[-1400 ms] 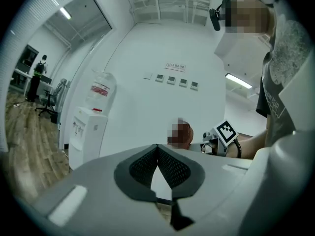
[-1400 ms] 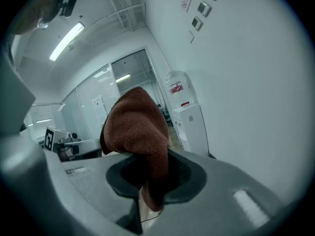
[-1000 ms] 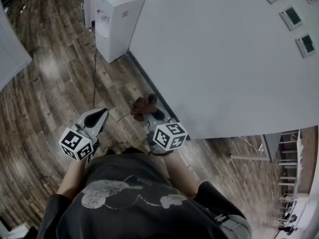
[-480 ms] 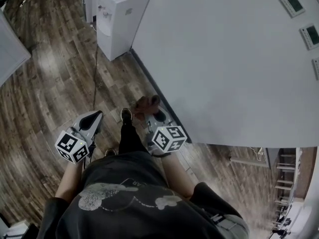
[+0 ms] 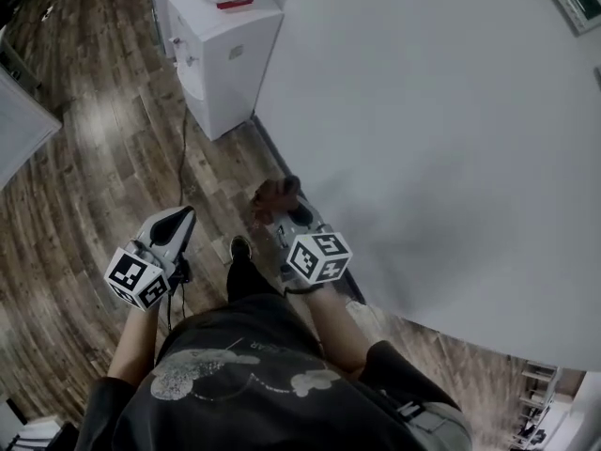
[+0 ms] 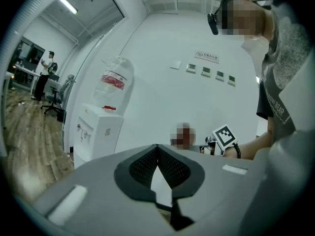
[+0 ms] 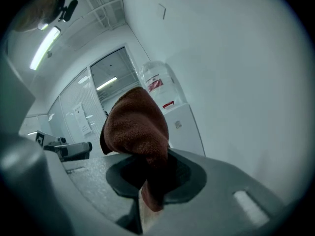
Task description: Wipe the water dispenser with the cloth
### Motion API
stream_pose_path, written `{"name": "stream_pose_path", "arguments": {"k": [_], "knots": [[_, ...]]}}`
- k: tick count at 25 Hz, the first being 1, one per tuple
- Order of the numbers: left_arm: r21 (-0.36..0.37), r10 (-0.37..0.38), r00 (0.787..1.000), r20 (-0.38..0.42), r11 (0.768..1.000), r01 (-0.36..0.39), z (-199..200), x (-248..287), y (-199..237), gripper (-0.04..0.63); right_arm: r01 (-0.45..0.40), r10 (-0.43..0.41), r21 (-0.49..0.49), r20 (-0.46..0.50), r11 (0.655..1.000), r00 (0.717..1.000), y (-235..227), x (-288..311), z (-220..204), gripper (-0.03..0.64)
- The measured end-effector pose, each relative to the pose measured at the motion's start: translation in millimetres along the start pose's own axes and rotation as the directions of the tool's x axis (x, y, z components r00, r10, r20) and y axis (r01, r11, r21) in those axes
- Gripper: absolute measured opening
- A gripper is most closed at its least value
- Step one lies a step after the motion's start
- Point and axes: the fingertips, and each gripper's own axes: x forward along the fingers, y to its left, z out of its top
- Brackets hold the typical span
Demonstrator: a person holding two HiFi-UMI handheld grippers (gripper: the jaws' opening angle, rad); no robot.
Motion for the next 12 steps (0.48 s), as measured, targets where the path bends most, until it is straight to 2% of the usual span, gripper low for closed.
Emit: {"name": "stream_pose_path", "arguments": {"k": [5,12], "knots": [[-0.001,0.067,0.998,0.018,0.998,-0.067,32.8,51.8,36.8,0.017,-0.048,0.047,-0.045,-0.028,0.998,0.999,-27.3,52.0,41.7,0.057],[-0.005,0.131,0.991,0.03,0.991,-0.131,43.0,77.0,72.9,0.017,-0.121,0.107,-0.141,-0.101,0.983,0.989,-36.6,106.9,63.5,0.057]]}}
